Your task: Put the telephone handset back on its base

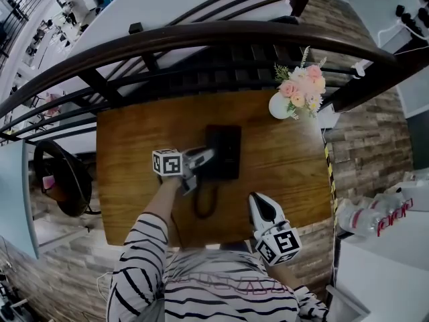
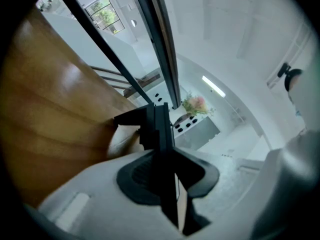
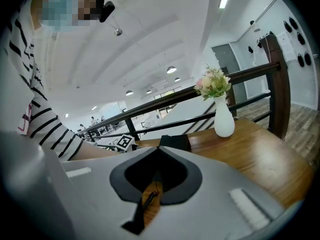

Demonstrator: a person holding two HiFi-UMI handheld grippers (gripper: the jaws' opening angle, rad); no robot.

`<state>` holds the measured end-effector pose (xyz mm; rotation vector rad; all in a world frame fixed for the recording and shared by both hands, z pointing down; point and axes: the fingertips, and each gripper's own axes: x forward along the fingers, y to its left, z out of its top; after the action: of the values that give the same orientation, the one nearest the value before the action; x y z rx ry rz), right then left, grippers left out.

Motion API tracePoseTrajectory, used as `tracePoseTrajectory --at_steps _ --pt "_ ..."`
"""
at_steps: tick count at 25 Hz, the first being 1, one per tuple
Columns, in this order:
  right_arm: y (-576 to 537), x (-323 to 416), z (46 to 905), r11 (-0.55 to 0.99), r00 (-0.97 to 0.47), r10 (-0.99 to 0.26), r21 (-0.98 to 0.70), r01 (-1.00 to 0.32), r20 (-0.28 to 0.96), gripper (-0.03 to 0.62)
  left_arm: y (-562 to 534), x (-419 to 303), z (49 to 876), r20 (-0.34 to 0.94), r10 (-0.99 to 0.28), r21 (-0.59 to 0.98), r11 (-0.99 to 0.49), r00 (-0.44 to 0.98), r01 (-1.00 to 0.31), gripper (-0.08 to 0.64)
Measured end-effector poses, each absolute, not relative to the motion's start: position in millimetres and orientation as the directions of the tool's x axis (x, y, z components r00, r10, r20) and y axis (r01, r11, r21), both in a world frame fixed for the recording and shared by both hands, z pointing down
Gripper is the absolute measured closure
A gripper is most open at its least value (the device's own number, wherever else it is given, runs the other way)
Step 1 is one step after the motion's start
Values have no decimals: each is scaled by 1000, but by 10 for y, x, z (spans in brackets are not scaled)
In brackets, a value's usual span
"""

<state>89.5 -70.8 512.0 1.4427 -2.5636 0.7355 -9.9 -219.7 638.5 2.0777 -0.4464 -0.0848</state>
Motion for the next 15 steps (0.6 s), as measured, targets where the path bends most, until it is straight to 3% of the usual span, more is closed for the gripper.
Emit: tracePoseTrajectory --at_steps 15 --pt "-732 875 5100 453 -568 -761 -369 -811 313 592 -2205 -111 6374 203 -377 784 -491 904 -381 459"
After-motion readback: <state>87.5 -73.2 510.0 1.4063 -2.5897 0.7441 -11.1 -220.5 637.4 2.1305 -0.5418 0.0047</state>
